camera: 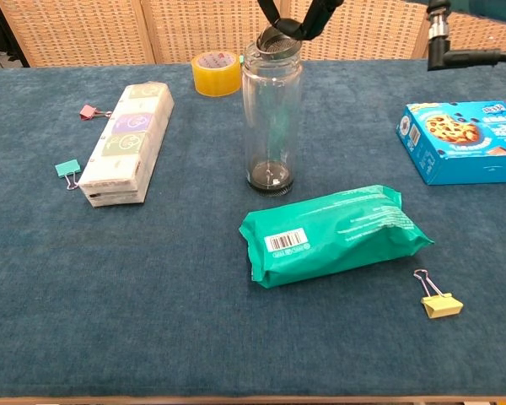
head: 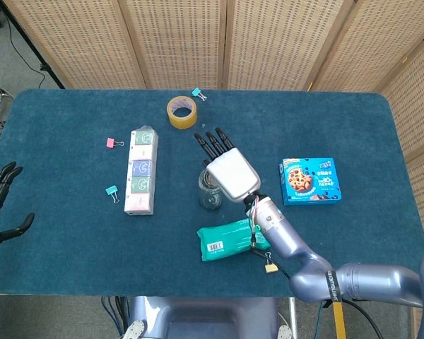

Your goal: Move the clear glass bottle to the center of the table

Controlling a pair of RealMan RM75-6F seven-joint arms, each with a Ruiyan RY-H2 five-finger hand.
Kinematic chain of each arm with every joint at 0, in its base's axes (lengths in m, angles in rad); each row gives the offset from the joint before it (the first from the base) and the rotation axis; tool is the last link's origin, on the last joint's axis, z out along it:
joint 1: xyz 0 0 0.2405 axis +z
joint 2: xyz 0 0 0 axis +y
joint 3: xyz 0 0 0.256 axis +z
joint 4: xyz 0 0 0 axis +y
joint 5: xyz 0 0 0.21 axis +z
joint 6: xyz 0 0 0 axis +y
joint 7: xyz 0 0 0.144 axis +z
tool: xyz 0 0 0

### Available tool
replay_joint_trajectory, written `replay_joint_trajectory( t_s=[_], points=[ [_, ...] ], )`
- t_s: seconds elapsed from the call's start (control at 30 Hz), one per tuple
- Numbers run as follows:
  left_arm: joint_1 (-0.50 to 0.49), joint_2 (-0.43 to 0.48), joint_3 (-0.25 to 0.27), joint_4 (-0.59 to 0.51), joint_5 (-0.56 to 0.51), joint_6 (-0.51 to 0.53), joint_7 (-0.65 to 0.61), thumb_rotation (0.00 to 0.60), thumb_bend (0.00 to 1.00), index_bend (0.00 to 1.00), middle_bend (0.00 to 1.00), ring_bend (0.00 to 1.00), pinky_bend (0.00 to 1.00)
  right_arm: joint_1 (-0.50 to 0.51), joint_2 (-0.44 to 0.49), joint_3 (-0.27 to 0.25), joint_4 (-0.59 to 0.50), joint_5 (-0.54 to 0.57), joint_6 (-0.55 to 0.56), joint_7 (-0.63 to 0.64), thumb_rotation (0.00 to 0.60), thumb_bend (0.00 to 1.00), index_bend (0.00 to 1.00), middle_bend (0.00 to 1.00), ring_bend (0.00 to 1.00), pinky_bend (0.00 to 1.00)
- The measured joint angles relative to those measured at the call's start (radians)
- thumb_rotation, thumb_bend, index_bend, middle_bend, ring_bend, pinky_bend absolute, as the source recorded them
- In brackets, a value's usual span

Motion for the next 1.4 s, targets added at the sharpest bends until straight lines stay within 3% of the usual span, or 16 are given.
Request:
replay_joint_trajectory(
  t_s=[0.6, 0.87, 1.4],
  points=[
    [0.001, 0.004, 0.001, 0.003, 0.005, 0.004, -0.013, 0.6, 0.34, 0.0, 0.0, 0.0, 0.0, 0.015, -0.026, 0.002, 0.012, 0.017, -0.009, 0.01, 0.6, 0.58, 0.63, 0.0, 0.0, 0.0],
    [0.001, 0.004, 0.003, 0.004, 0.01, 0.005, -0.014, 0.6, 0.34, 0.0, 0.0, 0.0, 0.0, 0.011, -0.019, 0.0, 0.004, 0.015, -0.008, 0.022, 0.6, 0.58, 0.39, 0.0, 0.0, 0.0],
    [-0.001, 0.004, 0.007, -0.002, 0.014, 0.002, -0.004, 0.6, 0.34, 0.0, 0.0, 0.0, 0.0, -0.012, 0.033, -0.007, -0.054, -0.021, 0.019, 0.024, 0.6, 0.58, 0.38, 0.0, 0.0, 0.0]
  ],
)
